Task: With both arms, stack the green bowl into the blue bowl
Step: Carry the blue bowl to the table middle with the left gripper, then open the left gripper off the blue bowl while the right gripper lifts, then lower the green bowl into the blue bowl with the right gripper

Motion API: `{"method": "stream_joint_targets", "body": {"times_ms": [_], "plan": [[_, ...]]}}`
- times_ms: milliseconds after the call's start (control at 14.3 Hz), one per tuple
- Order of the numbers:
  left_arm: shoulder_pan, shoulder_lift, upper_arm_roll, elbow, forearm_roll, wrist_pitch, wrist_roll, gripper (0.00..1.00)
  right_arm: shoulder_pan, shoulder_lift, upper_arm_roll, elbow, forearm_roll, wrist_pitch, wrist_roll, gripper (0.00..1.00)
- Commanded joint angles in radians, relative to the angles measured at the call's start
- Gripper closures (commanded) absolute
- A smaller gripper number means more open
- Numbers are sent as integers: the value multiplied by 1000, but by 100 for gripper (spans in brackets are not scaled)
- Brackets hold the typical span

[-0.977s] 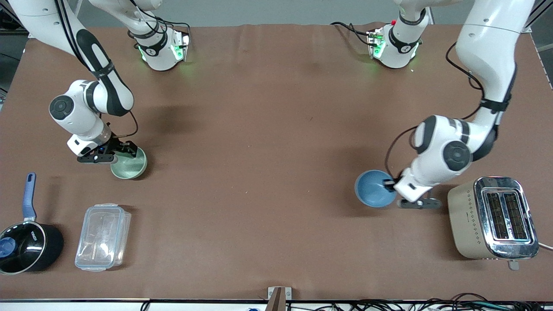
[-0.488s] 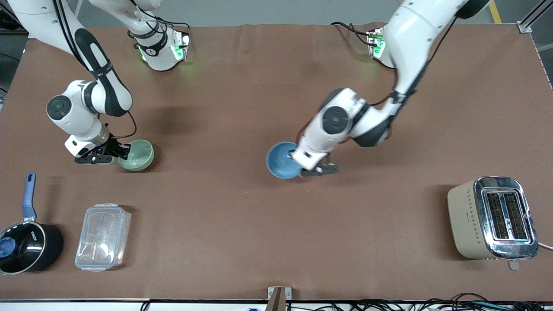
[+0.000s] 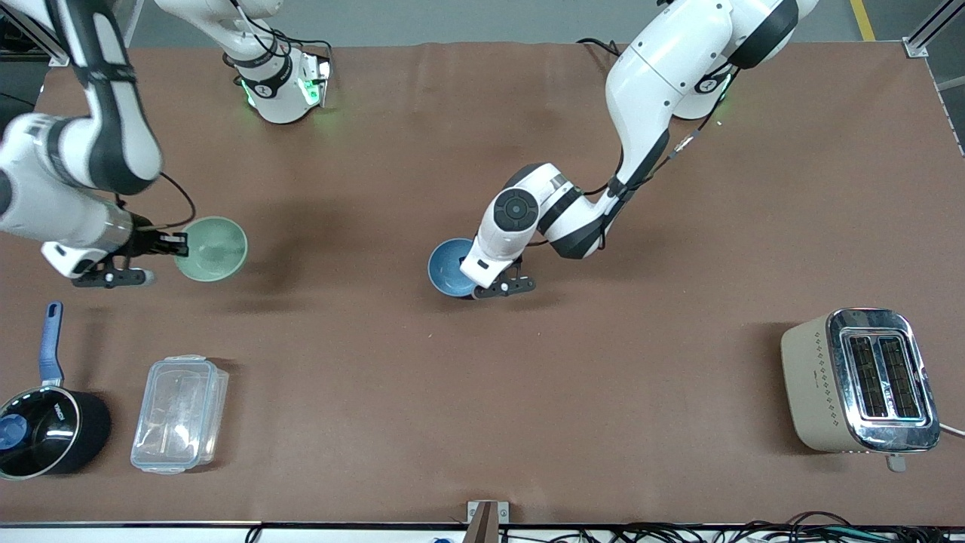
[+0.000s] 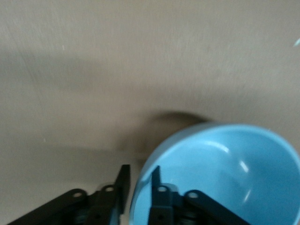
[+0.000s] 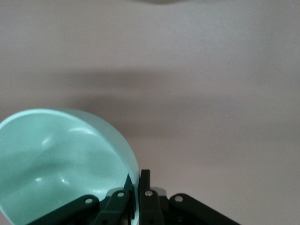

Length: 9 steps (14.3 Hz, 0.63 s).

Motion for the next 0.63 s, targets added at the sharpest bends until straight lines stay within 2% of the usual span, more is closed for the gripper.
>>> {"method": "stream_joint_targets", "body": {"times_ms": [0,140,349,419,558], "plan": [[38,-61,8,33,17,-18,-5,0,103,23,5,161,50,-202,149,100],[126,-181,12,33,23,-101,5,0,194,26,7,172,54,-209,263,100],[276,-371,6,33,42,-267,100,0,346,78,33,202,141,-169,530,100],[319,-422,9,35,42,-317,160,0,367,112,60,230,148,-158,601,100],[417,-503,6,33,42,-415,279,0,375,186,160,269,221,-90,729,100]]}}
